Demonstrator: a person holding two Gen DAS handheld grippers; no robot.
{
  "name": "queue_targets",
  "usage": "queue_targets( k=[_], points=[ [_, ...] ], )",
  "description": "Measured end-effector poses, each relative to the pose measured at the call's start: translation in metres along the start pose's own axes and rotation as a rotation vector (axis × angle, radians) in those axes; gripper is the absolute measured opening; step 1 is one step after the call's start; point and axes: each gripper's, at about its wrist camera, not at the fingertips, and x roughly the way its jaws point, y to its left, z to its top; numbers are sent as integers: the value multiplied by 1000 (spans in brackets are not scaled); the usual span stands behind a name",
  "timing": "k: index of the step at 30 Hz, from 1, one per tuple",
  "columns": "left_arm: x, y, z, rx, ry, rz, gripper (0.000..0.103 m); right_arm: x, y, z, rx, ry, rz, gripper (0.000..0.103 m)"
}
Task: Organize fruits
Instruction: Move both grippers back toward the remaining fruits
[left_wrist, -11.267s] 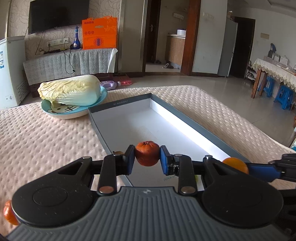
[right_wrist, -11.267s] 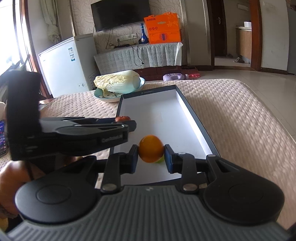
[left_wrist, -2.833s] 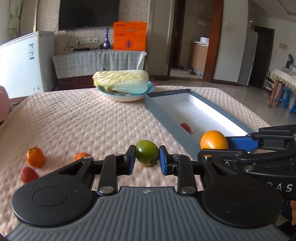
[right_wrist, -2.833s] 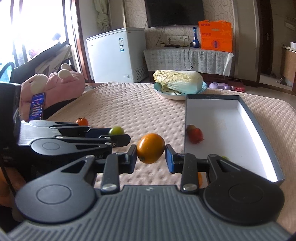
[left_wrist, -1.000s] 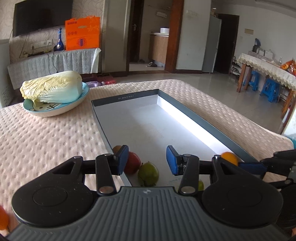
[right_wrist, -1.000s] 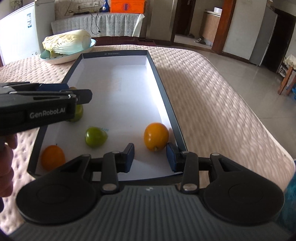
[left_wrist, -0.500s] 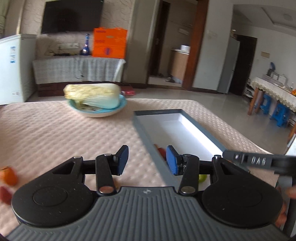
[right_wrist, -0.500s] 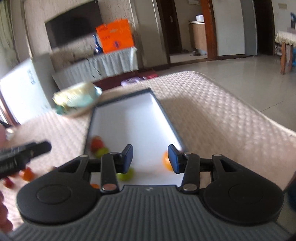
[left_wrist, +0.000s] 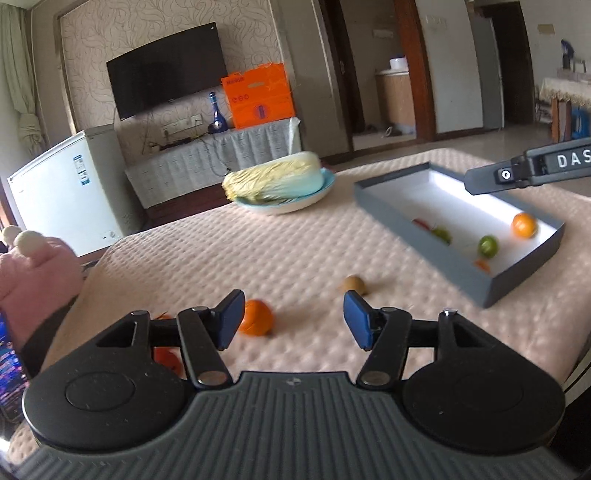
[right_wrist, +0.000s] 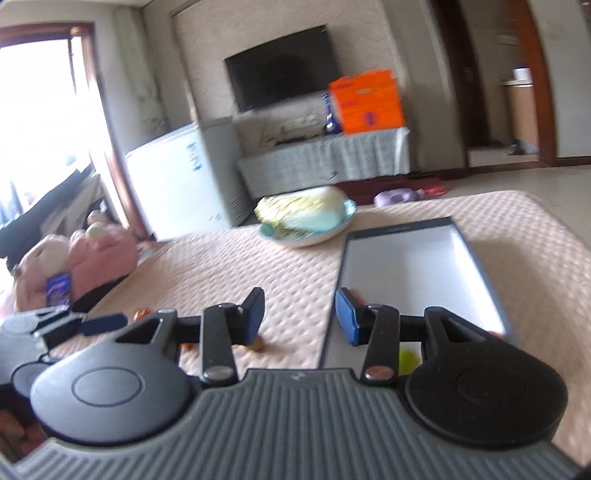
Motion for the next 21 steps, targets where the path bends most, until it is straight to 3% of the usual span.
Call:
queue_targets(
  k=[6, 13, 21],
  points=[
    [-3, 27, -6, -66, 1, 38, 65, 20, 19, -6, -37, 65, 27, 45],
    [7, 41, -7, -135, 21, 11, 65, 40, 40, -17, -59, 120, 49, 45],
    [23, 52, -9, -171, 64, 1, 67, 72, 60, -29, -122, 194, -19, 45]
  ],
)
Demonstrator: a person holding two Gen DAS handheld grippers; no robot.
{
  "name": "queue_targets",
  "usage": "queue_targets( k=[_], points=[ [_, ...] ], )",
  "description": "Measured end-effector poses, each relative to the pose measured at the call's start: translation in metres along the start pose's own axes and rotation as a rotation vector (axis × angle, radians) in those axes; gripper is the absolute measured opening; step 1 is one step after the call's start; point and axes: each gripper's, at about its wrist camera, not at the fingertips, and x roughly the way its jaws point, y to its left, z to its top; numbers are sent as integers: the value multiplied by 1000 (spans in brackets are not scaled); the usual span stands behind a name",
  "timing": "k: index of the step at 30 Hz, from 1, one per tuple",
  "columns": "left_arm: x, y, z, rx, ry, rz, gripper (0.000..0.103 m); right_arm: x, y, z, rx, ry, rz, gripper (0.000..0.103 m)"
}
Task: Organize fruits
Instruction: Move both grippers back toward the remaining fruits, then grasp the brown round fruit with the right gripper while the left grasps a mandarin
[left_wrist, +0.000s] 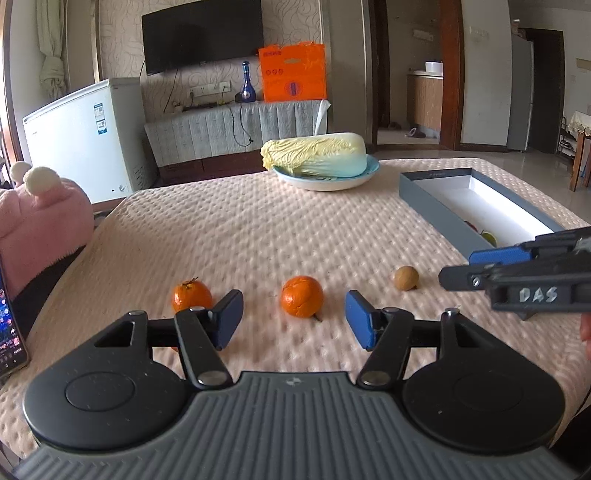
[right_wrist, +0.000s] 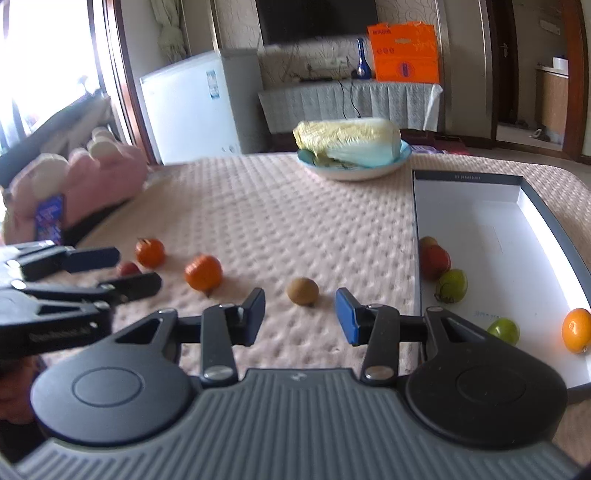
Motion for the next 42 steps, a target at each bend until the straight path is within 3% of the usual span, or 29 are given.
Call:
queue_targets(
  k=[6, 13, 20, 30, 35, 38, 42],
  points=[
    [1, 11, 3, -68, 9, -25, 68, 22, 9, -1, -17, 29, -47, 44],
    [3, 12, 2, -63, 11, -40, 69, 52, 20, 2, -34, 55, -94, 44],
    [13, 17, 2, -93, 36, -39, 69, 70, 26, 3, -73, 87, -127, 29],
    [35, 8, 12, -88, 52, -37, 69, 46, 20, 3, -97, 120, -55, 29],
    [62, 1, 18, -57, 88, -2, 68, 26, 12, -4, -122, 139, -21, 29],
    [79, -2, 16, -48, 140, 19, 66, 20, 6, -6, -120, 145, -18, 29],
    [91, -8, 13, -18, 164, 24, 55, 17, 0, -5, -112, 144, -17, 29]
  ],
)
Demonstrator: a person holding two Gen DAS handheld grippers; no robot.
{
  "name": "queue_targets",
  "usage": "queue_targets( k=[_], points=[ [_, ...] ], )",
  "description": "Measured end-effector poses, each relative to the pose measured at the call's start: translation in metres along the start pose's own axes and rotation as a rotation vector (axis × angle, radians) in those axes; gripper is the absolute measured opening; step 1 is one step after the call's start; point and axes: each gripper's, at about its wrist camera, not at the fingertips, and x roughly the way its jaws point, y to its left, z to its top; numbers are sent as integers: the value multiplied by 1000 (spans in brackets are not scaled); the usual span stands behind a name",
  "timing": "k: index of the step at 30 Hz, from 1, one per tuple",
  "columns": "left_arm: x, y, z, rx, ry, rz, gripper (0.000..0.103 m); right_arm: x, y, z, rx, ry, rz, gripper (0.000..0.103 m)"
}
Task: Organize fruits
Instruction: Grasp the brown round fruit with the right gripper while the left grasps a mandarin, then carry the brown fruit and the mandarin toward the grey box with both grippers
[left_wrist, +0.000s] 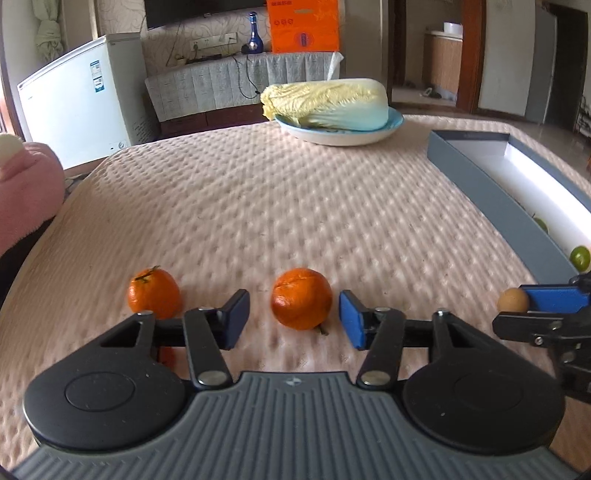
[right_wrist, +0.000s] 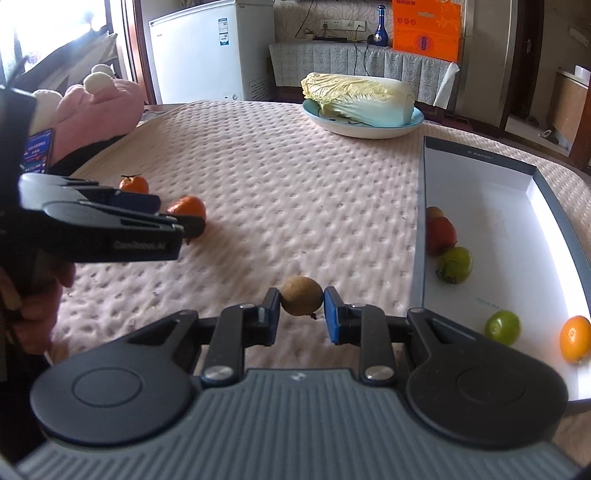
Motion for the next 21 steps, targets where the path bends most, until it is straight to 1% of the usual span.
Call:
queue_targets(
  k=[1, 3, 6, 10, 14, 15, 21],
  points=[
    [2, -1, 0, 6, 3, 1, 53, 0, -1, 0, 1, -1, 3, 29],
    [8, -3, 0, 10, 16, 3, 46, -1, 0, 0, -3, -3, 11, 29],
    [10, -4, 1, 12, 10, -12, 41, -1, 4, 0, -20, -7, 28, 29],
    [7, -8, 1, 26, -5, -31, 39, -2, 7, -1, -50, -6, 34, 29],
    [-11, -12, 3, 30, -73, -86, 39, -3, 5, -1, -40, -13, 37, 29],
    [-14, -13, 4, 31, -79, -94, 39, -4, 5, -1, -37, -16, 40, 29],
    [-18, -14, 3, 30, -78, -94, 39, -8, 2, 1, -8, -40, 65, 29]
  ],
)
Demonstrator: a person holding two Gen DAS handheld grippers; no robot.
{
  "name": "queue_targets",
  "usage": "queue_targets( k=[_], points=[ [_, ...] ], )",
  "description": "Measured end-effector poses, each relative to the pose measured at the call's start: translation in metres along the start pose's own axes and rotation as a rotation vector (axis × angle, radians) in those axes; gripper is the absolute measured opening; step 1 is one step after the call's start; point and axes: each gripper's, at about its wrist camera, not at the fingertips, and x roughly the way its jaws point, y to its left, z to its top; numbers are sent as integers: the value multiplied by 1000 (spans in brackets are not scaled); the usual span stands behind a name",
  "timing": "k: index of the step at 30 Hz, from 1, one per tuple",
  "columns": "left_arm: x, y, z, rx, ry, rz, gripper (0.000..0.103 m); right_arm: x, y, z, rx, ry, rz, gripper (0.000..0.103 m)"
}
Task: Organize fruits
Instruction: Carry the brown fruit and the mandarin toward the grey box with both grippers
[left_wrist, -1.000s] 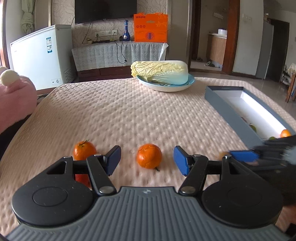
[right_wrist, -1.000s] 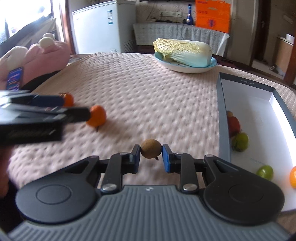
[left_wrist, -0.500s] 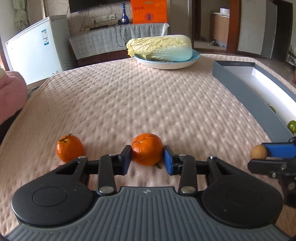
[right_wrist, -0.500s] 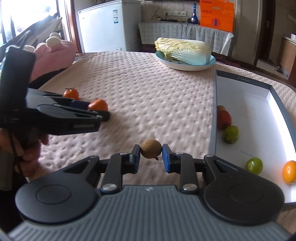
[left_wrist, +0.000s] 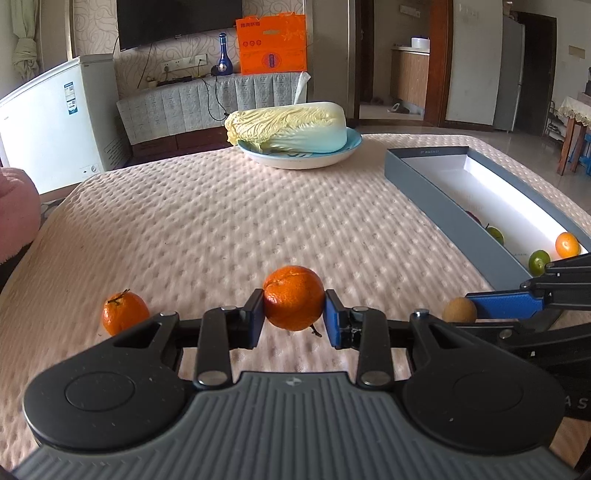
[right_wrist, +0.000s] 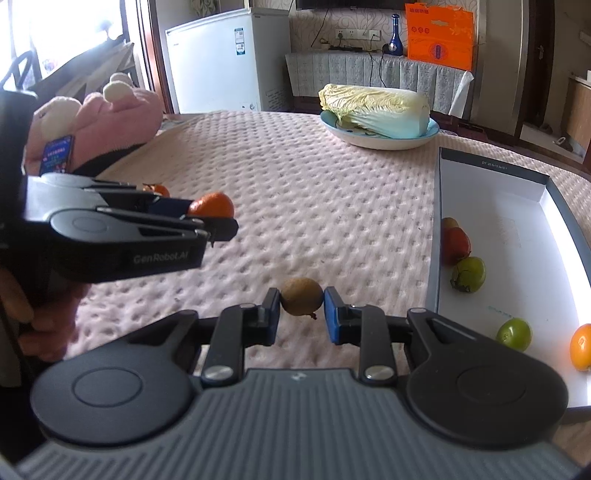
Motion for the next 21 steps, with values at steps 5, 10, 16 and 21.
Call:
queue_targets(
  k=[5, 10, 16, 21],
  points=[
    [-1, 2, 1, -29, -9, -13, 39, 0, -1, 0, 7, -13, 27, 29],
    [-2, 0, 3, -30, -8, -20, 39, -3, -4, 1, 32, -29, 45, 29],
    [-1, 2, 3, -41, -4, -1, 39, -5, -6, 4, 49, -41, 54, 29],
    [-2, 3, 4, -65, -13, 3, 39, -10, -7, 5, 45, -58, 66, 29]
  ],
)
